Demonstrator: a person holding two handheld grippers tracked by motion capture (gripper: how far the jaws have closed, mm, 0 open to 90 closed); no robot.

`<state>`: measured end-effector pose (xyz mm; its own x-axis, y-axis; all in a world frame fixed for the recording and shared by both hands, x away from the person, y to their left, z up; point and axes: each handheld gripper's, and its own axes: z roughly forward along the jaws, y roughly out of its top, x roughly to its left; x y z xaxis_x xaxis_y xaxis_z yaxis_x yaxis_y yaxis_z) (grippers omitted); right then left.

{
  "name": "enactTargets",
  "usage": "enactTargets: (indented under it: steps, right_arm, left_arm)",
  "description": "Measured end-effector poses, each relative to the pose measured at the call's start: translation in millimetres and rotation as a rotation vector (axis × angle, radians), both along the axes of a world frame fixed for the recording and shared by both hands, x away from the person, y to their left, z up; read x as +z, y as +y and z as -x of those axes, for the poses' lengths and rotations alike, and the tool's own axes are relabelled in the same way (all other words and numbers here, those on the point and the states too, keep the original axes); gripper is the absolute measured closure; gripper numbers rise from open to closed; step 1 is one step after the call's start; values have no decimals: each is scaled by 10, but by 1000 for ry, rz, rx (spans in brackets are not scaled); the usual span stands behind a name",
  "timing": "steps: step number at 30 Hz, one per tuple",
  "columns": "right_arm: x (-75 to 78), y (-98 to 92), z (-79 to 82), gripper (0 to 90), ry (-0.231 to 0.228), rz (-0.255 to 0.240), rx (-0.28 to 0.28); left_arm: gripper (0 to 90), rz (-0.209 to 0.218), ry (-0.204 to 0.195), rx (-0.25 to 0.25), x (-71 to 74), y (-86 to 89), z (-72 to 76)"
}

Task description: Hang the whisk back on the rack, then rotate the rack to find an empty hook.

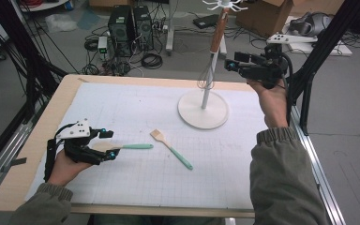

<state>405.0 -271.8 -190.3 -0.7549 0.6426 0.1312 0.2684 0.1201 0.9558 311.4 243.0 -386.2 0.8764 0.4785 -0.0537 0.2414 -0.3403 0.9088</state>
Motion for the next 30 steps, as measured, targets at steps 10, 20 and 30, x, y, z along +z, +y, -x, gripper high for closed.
enactTargets:
  steps: [10, 20, 30]
  right_arm:
    - [145, -39, -132, 548, -38, -16, -46]
    - [463, -110, -164, 891, -92, -40, -42]
    - [693, -136, -279, 894, -87, -67, -12]
  left_arm:
    - [252, 6, -2, 5, 7, 9, 5]
    - [252, 2, -7, -1, 14, 20, 2]
    - [252, 10, -6, -6, 16, 15, 3]
